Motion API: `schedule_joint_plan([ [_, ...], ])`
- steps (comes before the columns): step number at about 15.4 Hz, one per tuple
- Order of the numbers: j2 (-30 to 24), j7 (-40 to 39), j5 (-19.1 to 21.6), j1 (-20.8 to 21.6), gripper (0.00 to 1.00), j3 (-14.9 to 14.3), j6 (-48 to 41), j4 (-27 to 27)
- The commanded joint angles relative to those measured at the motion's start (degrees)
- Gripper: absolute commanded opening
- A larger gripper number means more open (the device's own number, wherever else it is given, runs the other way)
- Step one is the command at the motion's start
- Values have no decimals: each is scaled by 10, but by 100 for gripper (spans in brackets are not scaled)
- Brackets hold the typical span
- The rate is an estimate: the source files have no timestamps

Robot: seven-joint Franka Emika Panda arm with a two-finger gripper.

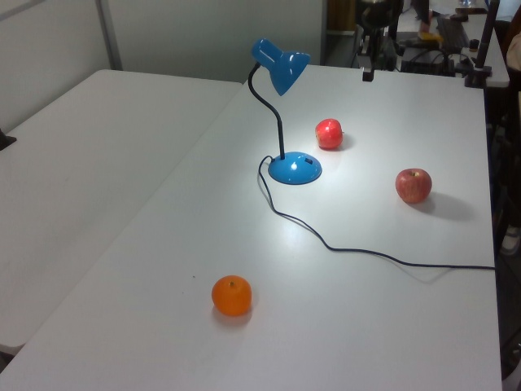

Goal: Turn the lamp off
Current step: 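Move the gripper down toward the switch on the blue lamp base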

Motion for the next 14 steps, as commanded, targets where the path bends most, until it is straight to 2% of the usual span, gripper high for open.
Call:
schedule_joint_plan([
  [1,-10,-9,9,0,0,-4,82,-84],
  [8,4,-4,8,-2,0,-4,245,-196],
  [14,51,-4,7,-15,0,-4,349,-211],
])
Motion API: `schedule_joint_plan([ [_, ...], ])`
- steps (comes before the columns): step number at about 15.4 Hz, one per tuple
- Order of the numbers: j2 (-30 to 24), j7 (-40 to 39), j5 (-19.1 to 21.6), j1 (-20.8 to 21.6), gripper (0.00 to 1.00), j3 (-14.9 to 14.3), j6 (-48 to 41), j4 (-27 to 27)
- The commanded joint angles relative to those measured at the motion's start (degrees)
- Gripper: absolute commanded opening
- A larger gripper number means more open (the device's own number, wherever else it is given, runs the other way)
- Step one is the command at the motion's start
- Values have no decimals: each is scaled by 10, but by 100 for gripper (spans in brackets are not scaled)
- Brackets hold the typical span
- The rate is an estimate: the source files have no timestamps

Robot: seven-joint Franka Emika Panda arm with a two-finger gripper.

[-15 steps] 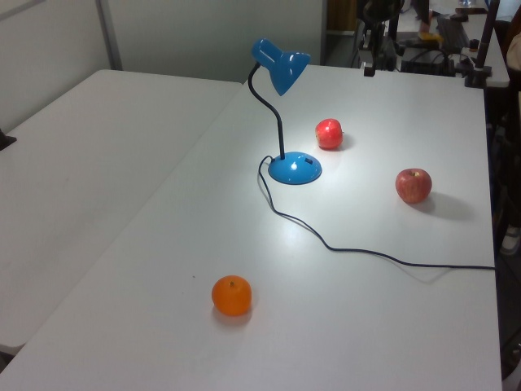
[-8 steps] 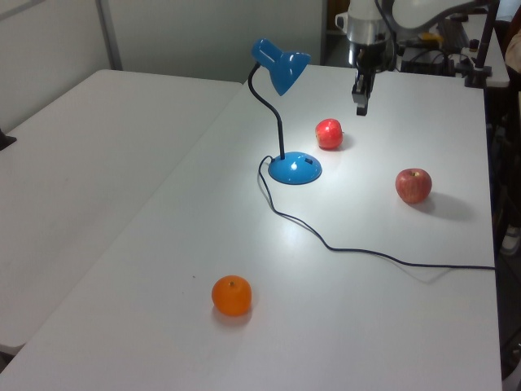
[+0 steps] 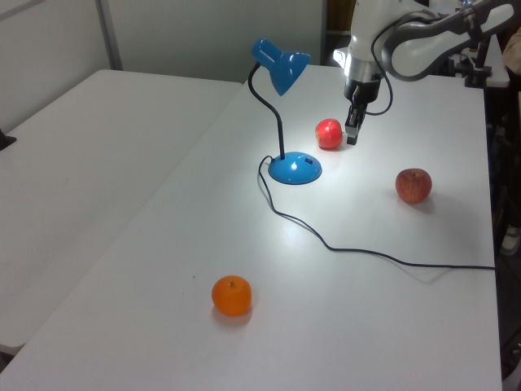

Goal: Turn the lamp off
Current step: 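Move the gripper down toward the switch on the blue lamp base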

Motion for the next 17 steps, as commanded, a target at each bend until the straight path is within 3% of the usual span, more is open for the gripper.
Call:
schedule_joint_plan([
  [1,29,-4,7,-10,0,-2,73,-7],
  [11,113,-4,-13,-11,0,-3,275,-4],
  [17,129,-4,-14,-13,0,-3,307,0],
])
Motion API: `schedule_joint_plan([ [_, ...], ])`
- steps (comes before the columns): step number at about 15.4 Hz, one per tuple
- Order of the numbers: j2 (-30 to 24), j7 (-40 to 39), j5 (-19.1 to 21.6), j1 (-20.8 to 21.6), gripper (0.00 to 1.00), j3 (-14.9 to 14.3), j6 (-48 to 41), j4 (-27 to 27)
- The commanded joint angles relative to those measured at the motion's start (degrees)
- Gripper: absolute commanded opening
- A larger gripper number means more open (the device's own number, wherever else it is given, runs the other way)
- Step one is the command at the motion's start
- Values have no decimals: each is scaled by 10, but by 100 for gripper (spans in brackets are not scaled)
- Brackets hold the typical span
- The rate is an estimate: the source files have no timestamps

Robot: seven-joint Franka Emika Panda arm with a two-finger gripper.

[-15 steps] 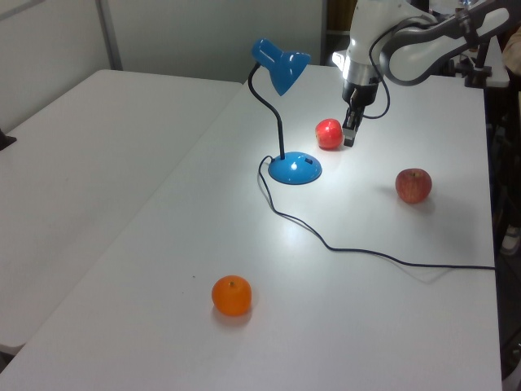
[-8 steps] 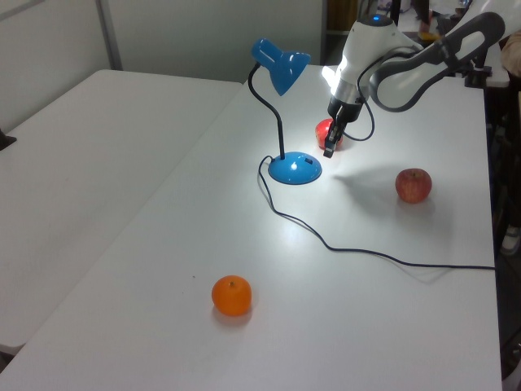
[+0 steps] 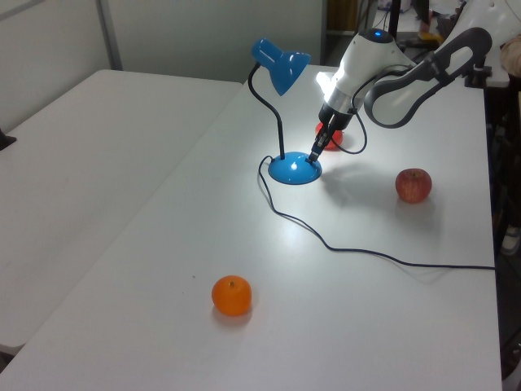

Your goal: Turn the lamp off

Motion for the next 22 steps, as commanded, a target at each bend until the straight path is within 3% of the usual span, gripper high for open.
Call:
schedule_joint_plan([
  [1,5,-4,-8,-2,0,-2,22,2],
  [14,16,-4,-8,-12,0,-3,28,-14],
  [22,-5,-4,-8,-13,0,-3,-46,-14],
])
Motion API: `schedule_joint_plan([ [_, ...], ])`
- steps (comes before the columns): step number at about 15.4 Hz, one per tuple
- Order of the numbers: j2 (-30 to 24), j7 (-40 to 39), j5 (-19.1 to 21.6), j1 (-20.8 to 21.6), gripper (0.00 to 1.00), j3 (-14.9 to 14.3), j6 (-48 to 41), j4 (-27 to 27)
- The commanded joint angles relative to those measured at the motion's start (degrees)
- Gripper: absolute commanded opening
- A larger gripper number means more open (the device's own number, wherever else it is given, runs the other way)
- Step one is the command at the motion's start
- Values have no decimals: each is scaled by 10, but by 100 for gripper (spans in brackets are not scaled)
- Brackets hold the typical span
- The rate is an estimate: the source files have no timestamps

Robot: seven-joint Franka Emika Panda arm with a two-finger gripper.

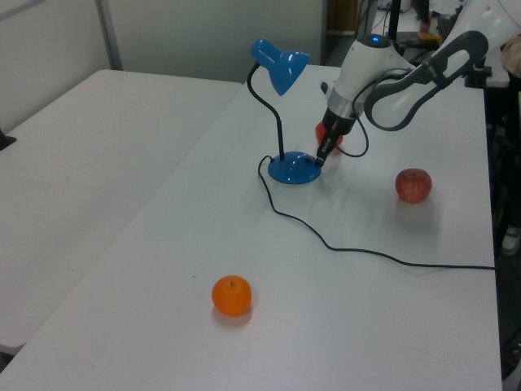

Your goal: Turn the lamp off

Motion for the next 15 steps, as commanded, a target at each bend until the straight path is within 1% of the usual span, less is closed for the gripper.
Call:
schedule_joint_plan([
  [1,-19,-4,-8,0,0,-2,-36,-11],
  [4,-51,-3,-8,5,0,-2,-104,-8],
  [7,-100,-1,-8,12,0,0,-198,-4],
  [8,-113,-2,-8,12,0,3,-235,6],
  [10,-131,-1,-9,13,0,5,-312,37],
  [13,-156,-2,-9,28,0,5,-423,89],
  [15,-163,-2,-10,41,0,5,-492,133],
])
